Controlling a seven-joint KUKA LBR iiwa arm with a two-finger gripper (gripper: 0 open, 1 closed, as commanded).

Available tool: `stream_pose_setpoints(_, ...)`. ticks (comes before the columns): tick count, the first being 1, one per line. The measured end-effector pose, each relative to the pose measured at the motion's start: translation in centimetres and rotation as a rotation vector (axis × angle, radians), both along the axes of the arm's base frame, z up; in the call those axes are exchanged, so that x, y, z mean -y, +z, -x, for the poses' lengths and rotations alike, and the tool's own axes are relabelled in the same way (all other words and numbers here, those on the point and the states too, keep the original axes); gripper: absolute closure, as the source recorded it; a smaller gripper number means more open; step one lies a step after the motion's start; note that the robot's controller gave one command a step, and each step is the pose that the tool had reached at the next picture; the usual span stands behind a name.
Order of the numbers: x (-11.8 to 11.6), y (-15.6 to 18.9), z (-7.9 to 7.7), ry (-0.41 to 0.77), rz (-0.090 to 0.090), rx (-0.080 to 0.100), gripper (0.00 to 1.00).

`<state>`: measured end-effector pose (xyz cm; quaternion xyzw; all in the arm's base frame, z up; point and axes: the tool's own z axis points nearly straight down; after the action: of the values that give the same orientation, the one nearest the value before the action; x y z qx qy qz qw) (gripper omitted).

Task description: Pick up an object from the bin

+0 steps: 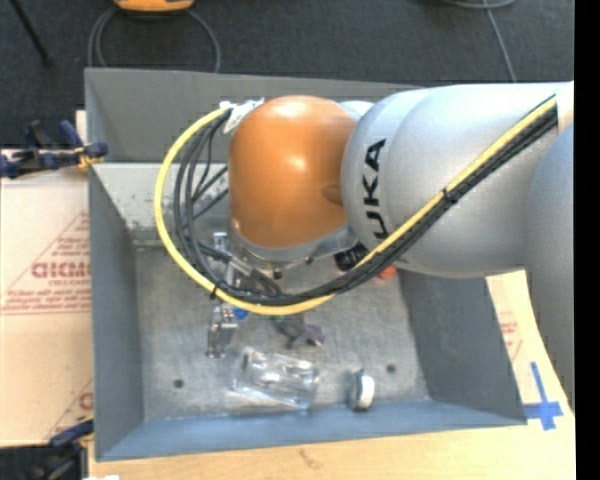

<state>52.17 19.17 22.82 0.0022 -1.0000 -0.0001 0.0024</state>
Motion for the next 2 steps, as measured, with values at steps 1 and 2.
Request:
stream_pose_setpoints(1,3.4,-14.6,3.3,0.162,-0.002,0.012,0.0)
stream_pose_setpoints(2,5.3,-15.6,2.3,0.266,-0.005,0.012,0.0)
